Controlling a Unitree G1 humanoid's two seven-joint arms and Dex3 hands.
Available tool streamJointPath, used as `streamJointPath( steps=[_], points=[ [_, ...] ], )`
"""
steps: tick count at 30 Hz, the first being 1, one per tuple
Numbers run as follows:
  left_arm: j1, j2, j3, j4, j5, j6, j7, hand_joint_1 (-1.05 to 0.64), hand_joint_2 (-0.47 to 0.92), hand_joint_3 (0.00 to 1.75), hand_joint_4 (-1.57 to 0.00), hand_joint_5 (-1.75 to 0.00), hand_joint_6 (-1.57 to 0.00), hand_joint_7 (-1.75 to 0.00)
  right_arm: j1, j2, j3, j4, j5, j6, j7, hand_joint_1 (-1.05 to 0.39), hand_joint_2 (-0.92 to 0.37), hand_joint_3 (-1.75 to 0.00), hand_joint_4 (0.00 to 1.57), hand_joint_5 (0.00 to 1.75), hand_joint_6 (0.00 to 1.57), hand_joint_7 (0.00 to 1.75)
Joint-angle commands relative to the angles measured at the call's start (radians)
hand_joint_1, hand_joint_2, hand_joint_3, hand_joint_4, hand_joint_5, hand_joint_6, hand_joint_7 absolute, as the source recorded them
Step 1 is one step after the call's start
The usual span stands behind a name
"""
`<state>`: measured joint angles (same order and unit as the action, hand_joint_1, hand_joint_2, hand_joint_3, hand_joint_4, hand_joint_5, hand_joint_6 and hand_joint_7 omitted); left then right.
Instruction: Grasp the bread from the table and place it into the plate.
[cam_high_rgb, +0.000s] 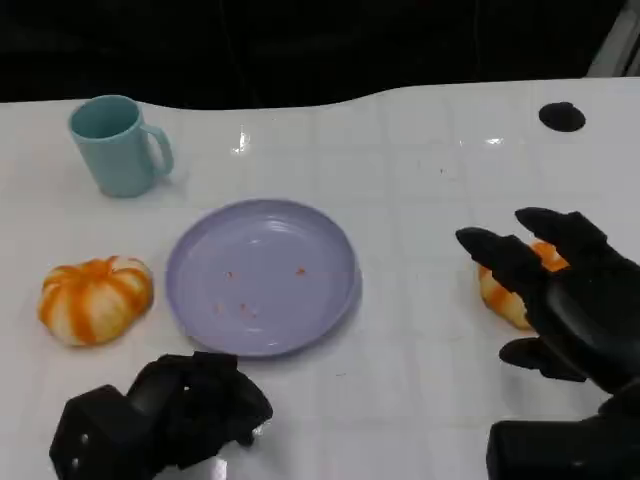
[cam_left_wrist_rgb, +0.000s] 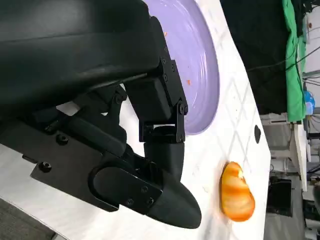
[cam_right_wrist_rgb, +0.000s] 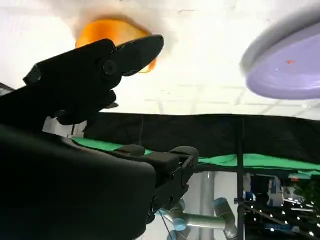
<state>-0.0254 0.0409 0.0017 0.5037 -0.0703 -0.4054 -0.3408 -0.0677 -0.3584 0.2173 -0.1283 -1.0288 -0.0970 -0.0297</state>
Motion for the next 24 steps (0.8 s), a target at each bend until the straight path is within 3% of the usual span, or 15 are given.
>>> streamJointPath(
  steps=[1, 10, 24],
  points=[
    [0.01, 0.016, 0.006, -0.01, 0.0, -0.002, 0.01, -1.05, 0.87, 0.0, -0.86, -1.55, -1.27, -0.8, -0.063, -0.018, 0.024, 0.064, -0.035, 0.055, 0.009, -0.52, -0.77, -0.02, 0.0, 0.36, 0.19, 0.14],
    [0.015, 0.015, 0.006, -0.015, 0.001, -0.006, 0.012, -1.05, 0.87, 0.0, -0.86, -1.56, -1.25, -0.83, -0.149, -0.02, 0.069, 0.162, -0.031, 0.145, 0.046, -0.43, -0.76, -0.01, 0.0, 0.4, 0.22, 0.1],
    [0.029, 0.009, 0.004, -0.032, -0.004, -0.005, 0.011, -1.05, 0.87, 0.0, -0.85, -1.57, -1.25, -0.84, -0.17, -0.031, 0.116, 0.22, -0.013, 0.209, 0.092, -0.38, -0.75, 0.0, 0.02, 0.43, 0.28, 0.05]
  ],
)
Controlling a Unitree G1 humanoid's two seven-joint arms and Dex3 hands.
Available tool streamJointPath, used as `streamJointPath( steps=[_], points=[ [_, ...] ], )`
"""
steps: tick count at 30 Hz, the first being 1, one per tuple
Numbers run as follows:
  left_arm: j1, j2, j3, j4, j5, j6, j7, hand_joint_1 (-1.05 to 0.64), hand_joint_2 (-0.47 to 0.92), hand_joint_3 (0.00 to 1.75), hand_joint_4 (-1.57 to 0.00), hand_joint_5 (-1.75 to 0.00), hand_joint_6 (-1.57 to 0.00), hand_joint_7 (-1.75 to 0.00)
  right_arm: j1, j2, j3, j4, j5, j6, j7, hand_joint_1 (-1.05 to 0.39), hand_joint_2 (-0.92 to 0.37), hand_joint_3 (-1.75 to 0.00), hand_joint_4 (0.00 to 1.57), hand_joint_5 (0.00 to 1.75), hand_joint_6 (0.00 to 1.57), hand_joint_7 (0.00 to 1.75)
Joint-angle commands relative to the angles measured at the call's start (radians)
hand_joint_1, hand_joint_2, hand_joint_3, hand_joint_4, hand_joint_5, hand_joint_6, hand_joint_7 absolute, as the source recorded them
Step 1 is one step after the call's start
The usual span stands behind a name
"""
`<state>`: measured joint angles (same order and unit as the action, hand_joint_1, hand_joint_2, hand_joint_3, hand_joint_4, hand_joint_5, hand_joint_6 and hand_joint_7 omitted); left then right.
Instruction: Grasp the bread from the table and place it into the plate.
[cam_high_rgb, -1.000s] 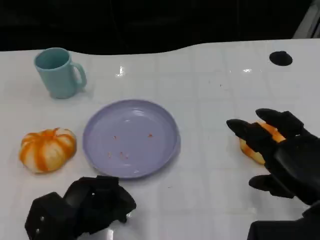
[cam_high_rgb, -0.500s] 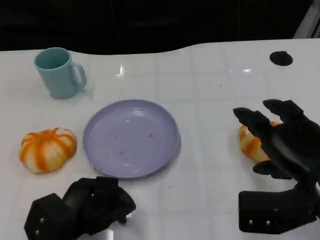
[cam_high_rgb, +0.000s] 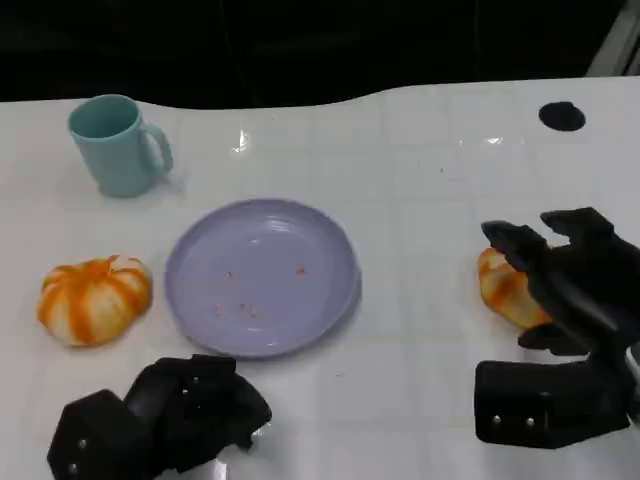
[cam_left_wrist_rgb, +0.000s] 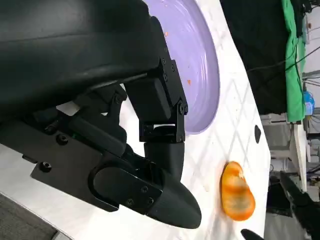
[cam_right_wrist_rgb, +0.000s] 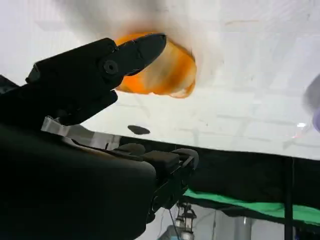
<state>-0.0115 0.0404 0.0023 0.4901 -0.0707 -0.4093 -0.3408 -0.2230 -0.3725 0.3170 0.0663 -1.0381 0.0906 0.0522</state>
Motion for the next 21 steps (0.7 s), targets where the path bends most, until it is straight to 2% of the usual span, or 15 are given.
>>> streamJointPath(
  steps=[1, 9, 21],
  points=[
    [0.016, 0.01, 0.003, -0.021, -0.002, 0.0, 0.012, -1.05, 0.87, 0.0, -0.85, -1.56, -1.25, -0.84, -0.018, -0.017, 0.021, 0.03, -0.004, 0.027, 0.008, -0.38, -0.75, 0.0, 0.03, 0.43, 0.29, 0.05],
    [0.02, 0.009, 0.004, -0.029, -0.003, 0.004, 0.013, -1.05, 0.87, 0.0, -0.85, -1.56, -1.25, -0.83, -0.067, -0.013, 0.041, 0.124, 0.024, 0.039, 0.003, -0.35, -0.75, 0.0, 0.07, 0.35, 0.31, 0.02],
    [0.02, 0.01, 0.004, -0.026, -0.002, -0.002, 0.011, -1.04, 0.87, 0.0, -0.84, -1.57, -1.24, -0.84, -0.141, -0.004, 0.076, 0.273, 0.054, 0.031, -0.065, -0.34, -0.74, 0.0, 0.15, 0.24, 0.34, 0.01]
  ],
)
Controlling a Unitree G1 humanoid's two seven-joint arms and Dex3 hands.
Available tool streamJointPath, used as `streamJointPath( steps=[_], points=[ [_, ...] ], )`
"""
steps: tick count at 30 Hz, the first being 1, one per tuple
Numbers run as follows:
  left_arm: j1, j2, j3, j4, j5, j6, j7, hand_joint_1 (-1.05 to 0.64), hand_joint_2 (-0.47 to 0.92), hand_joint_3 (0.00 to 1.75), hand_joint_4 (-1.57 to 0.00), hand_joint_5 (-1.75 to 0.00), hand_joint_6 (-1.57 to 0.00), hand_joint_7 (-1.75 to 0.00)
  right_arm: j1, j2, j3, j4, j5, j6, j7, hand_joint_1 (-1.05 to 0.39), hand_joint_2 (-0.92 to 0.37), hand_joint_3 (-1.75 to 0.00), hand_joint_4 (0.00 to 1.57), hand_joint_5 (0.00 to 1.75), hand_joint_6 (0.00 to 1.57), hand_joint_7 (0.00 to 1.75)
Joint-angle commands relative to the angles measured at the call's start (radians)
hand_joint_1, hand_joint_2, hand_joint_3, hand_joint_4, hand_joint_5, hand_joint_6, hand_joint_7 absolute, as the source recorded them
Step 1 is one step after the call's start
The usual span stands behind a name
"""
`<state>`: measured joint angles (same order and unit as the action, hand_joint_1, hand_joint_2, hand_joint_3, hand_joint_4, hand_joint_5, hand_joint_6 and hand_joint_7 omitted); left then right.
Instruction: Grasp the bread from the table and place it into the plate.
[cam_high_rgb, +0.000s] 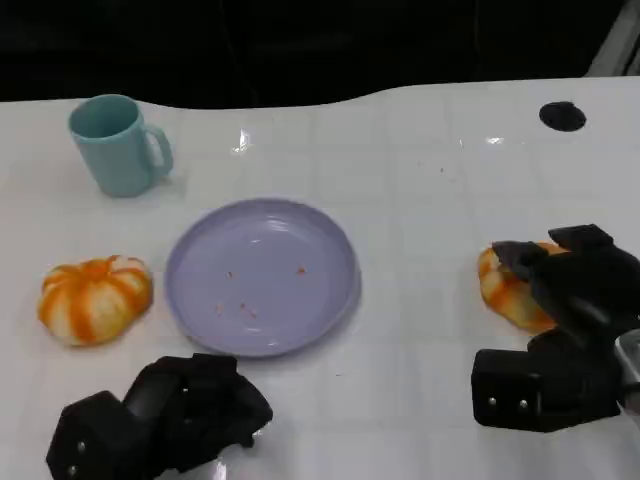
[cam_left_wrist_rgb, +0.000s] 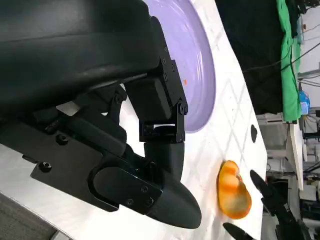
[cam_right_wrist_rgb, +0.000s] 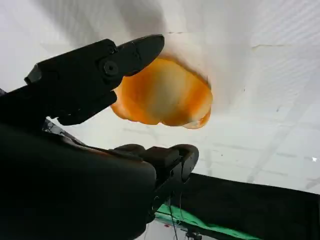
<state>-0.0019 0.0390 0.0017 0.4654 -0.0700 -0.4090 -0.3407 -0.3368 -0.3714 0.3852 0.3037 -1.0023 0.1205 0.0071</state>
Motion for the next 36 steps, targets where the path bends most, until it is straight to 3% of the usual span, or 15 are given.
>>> streamJointPath(
  steps=[1, 6, 8, 9, 13, 14, 16, 19, 23, 24, 26, 27, 31, 34, 36],
  points=[
    [0.012, 0.012, 0.005, -0.005, -0.001, 0.002, 0.013, -1.05, 0.87, 0.0, -0.84, -1.57, -1.24, -0.84, -0.033, -0.004, 0.011, 0.047, 0.021, 0.003, -0.017, -0.34, -0.74, 0.0, 0.14, 0.23, 0.34, 0.0],
    [0.016, 0.011, 0.004, -0.015, 0.001, 0.008, 0.017, -1.05, 0.87, 0.0, -0.85, -1.57, -1.24, -0.85, -0.063, -0.006, 0.032, 0.098, 0.026, 0.007, -0.029, -0.37, -0.75, 0.0, 0.16, 0.19, 0.33, 0.0],
    [0.016, 0.011, 0.005, -0.013, 0.001, 0.006, 0.016, -1.05, 0.87, 0.0, -0.85, -1.56, -1.24, -0.85, -0.08, -0.004, 0.041, 0.14, 0.027, -0.004, -0.06, -0.35, -0.78, -0.01, 0.26, 0.17, 0.4, 0.02],
    [0.016, 0.011, 0.006, -0.014, 0.001, 0.008, 0.017, -1.05, 0.87, 0.0, -0.85, -1.56, -1.24, -0.85, -0.09, -0.001, 0.043, 0.168, 0.031, -0.016, -0.086, -0.33, -0.79, -0.01, 0.35, 0.17, 0.46, 0.03],
    [0.02, 0.011, 0.004, -0.023, 0.003, 0.014, 0.019, -1.05, 0.87, 0.0, -0.86, -1.56, -1.25, -0.85, -0.128, 0.014, 0.031, 0.314, 0.089, -0.129, -0.256, -0.13, -0.83, 0.0, 1.11, 0.2, 1.0, 0.09],
    [0.02, 0.01, 0.004, -0.025, 0.003, 0.014, 0.019, -1.05, 0.87, 0.0, -0.86, -1.56, -1.25, -0.85, -0.138, 0.015, 0.033, 0.346, 0.099, -0.153, -0.288, -0.09, -0.83, 0.0, 1.12, 0.58, 1.16, 0.08],
    [0.021, 0.01, 0.003, -0.023, 0.003, 0.01, 0.02, -1.05, 0.87, 0.0, -0.86, -1.57, -1.25, -0.85, -0.163, 0.01, 0.048, 0.41, 0.102, -0.188, -0.324, -0.08, -0.85, 0.0, 0.99, 1.25, 1.3, 0.06],
    [0.019, 0.011, 0.002, -0.017, 0.004, 0.002, 0.018, -1.05, 0.87, 0.0, -0.86, -1.56, -1.24, -0.84, -0.195, 0.005, 0.068, 0.49, 0.104, -0.228, -0.358, -0.12, -0.86, -0.01, 0.93, 1.57, 1.35, 0.05],
    [0.023, 0.01, 0.001, -0.027, 0.003, 0.012, 0.02, -1.05, 0.88, 0.01, -0.86, -1.56, -1.25, -0.85, -0.226, 0.004, 0.09, 0.565, 0.101, -0.251, -0.402, -0.13, -0.9, -0.02, 0.87, 1.7, 1.43, 0.12],
    [0.024, 0.011, 0.0, -0.031, 0.004, 0.014, 0.021, -1.05, 0.88, 0.01, -0.86, -1.56, -1.25, -0.85, -0.232, 0.005, 0.095, 0.578, 0.101, -0.252, -0.409, -0.14, -0.91, -0.01, 0.87, 1.72, 1.36, 0.27],
    [0.025, 0.011, 0.0, -0.034, 0.003, 0.016, 0.021, -1.05, 0.88, 0.01, -0.86, -1.56, -1.25, -0.85, -0.24, 0.005, 0.104, 0.596, 0.1, -0.252, -0.424, -0.14, -0.91, 0.0, 0.85, 1.74, 1.02, 0.94],
    [0.026, 0.011, 0.0, -0.036, 0.002, 0.017, 0.02, -1.05, 0.88, 0.01, -0.86, -1.56, -1.25, -0.85, -0.244, 0.005, 0.107, 0.603, 0.102, -0.251, -0.426, -0.14, -0.92, 0.0, 0.85, 1.74, 0.95, 1.06],
    [0.026, 0.011, 0.001, -0.035, 0.002, 0.015, 0.02, -1.05, 0.88, 0.01, -0.86, -1.56, -1.24, -0.85, -0.25, 0.004, 0.113, 0.613, 0.114, -0.25, -0.442, -0.14, -0.92, -0.01, 0.83, 1.75, 0.86, 1.13],
    [0.025, 0.011, 0.001, -0.035, 0.002, 0.017, 0.02, -1.05, 0.88, 0.01, -0.86, -1.56, -1.24, -0.85, -0.252, 0.004, 0.118, 0.617, 0.116, -0.25, -0.47, -0.15, -0.91, -0.01, 0.85, 1.71, 1.02, 0.74],
    [0.024, 0.01, 0.001, -0.031, -0.001, 0.015, 0.018, -1.05, 0.88, 0.01, -0.86, -1.57, -1.24, -0.85, -0.25, 0.006, 0.114, 0.617, 0.126, -0.254, -0.477, -0.15, -0.92, -0.01, 0.83, 1.72, 0.94, 0.98]
  ],
)
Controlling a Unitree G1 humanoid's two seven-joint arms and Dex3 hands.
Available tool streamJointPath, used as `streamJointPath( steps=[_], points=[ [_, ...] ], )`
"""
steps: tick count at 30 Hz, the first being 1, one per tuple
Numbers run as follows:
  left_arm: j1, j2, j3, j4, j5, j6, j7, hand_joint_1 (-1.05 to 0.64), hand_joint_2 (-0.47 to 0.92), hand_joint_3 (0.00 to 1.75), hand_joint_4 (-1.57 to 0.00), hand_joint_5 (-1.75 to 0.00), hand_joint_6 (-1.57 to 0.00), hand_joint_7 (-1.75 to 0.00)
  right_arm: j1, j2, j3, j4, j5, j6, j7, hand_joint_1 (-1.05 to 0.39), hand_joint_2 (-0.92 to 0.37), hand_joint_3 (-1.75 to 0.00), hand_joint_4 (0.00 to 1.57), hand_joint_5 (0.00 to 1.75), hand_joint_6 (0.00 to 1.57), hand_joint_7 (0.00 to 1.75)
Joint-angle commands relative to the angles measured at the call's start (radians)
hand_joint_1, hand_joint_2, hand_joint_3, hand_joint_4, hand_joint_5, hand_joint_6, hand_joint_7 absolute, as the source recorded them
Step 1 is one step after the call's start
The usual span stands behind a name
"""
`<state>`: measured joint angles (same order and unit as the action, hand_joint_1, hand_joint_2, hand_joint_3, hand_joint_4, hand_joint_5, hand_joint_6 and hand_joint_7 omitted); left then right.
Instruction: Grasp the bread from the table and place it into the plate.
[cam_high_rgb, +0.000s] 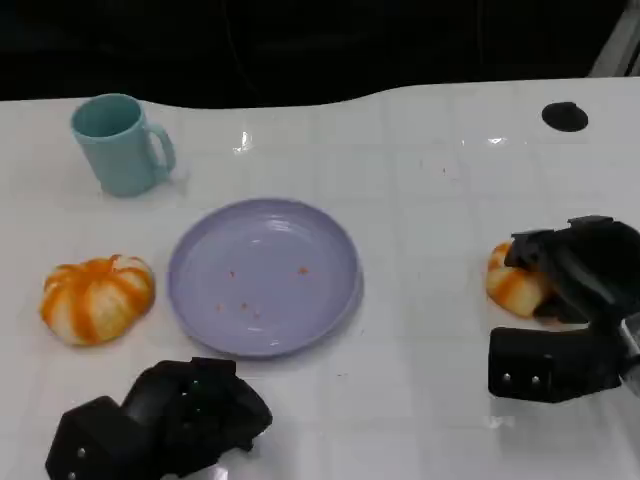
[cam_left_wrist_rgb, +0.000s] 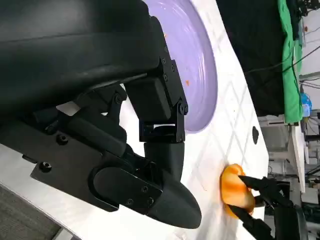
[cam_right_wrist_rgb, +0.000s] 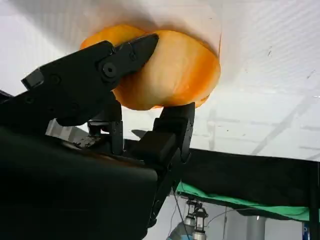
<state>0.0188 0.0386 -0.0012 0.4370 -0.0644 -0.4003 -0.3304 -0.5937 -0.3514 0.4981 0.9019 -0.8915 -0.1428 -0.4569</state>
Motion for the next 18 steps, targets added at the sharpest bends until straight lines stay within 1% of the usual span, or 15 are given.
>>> streamJointPath(
  steps=[1, 2, 4, 5, 6, 8, 11, 13, 14, 15, 16, 18],
  points=[
    [0.003, 0.011, 0.004, -0.002, -0.007, 0.006, 0.007, -1.05, 0.88, 0.01, -0.86, -1.57, -1.24, -0.85, 0.008, -0.013, 0.0, 0.017, 0.019, 0.008, -0.019, -0.15, -0.92, -0.01, 0.82, 1.72, 0.91, 1.03],
    [0.003, 0.011, 0.004, -0.002, -0.005, 0.007, 0.009, -1.05, 0.88, 0.01, -0.86, -1.57, -1.24, -0.85, 0.01, -0.012, -0.002, 0.016, 0.022, 0.003, -0.032, -0.14, -0.91, -0.01, 0.82, 1.72, 0.9, 1.05],
    [0.003, 0.011, 0.003, -0.002, 0.0, 0.006, 0.012, -1.05, 0.88, 0.01, -0.85, -1.57, -1.24, -0.85, 0.014, -0.009, -0.006, 0.012, 0.03, -0.005, -0.058, -0.13, -0.9, 0.0, 0.82, 1.74, 0.92, 1.0],
    [0.004, 0.011, 0.002, -0.003, 0.001, 0.007, 0.013, -1.05, 0.88, 0.01, -0.85, -1.57, -1.24, -0.85, 0.015, -0.007, -0.006, 0.01, 0.03, -0.01, -0.082, -0.12, -0.89, 0.0, 0.82, 1.74, 0.92, 1.07],
    [0.004, 0.011, 0.002, -0.004, 0.001, 0.007, 0.013, -1.05, 0.88, 0.01, -0.85, -1.56, -1.24, -0.85, 0.017, -0.006, -0.006, 0.006, 0.031, -0.017, -0.101, -0.12, -0.88, 0.0, 0.83, 1.75, 0.92, 1.1],
    [0.005, 0.01, 0.001, -0.006, 0.001, 0.008, 0.015, -1.05, 0.88, 0.01, -0.85, -1.57, -1.24, -0.85, 0.022, -0.004, -0.008, -0.016, 0.039, -0.03, -0.116, -0.1, -0.88, -0.01, 0.84, 1.75, 0.82, 1.36],
    [0.0, 0.01, 0.001, 0.004, -0.003, 0.003, 0.013, -1.05, 0.88, 0.01, -0.85, -1.56, -1.24, -0.85, 0.043, 0.0, -0.02, -0.097, 0.064, -0.065, -0.116, -0.07, -0.89, -0.02, 0.86, 1.75, 0.77, 1.57],
    [-0.002, 0.01, 0.001, 0.006, -0.003, 0.004, 0.014, -1.05, 0.88, 0.0, -0.85, -1.56, -1.24, -0.86, 0.056, 0.004, -0.023, -0.152, 0.072, -0.086, -0.129, -0.05, -0.89, -0.02, 0.89, 1.75, 0.78, 1.59],
    [-0.003, 0.01, 0.001, 0.007, -0.002, 0.003, 0.015, -1.05, 0.88, 0.0, -0.85, -1.56, -1.24, -0.86, 0.063, 0.009, -0.025, -0.181, 0.077, -0.097, -0.132, -0.05, -0.89, -0.02, 0.92, 1.75, 0.83, 1.51],
    [-0.002, 0.011, 0.001, 0.007, -0.001, 0.002, 0.015, -1.05, 0.88, 0.0, -0.85, -1.56, -1.24, -0.86, 0.07, 0.014, -0.029, -0.206, 0.083, -0.107, -0.133, -0.04, -0.89, -0.03, 0.93, 1.75, 0.86, 1.49],
    [-0.003, 0.011, 0.001, 0.008, -0.002, 0.002, 0.015, -1.05, 0.88, 0.0, -0.85, -1.56, -1.24, -0.86, 0.076, 0.02, -0.031, -0.228, 0.088, -0.114, -0.133, -0.04, -0.89, -0.04, 0.93, 1.75, 0.87, 1.5],
    [-0.004, 0.01, 0.001, 0.011, -0.004, 0.001, 0.013, -1.05, 0.88, 0.0, -0.85, -1.56, -1.24, -0.86, 0.083, 0.031, -0.032, -0.262, 0.093, -0.127, -0.131, -0.05, -0.87, -0.1, 0.95, 1.75, 0.85, 1.58]
  ],
)
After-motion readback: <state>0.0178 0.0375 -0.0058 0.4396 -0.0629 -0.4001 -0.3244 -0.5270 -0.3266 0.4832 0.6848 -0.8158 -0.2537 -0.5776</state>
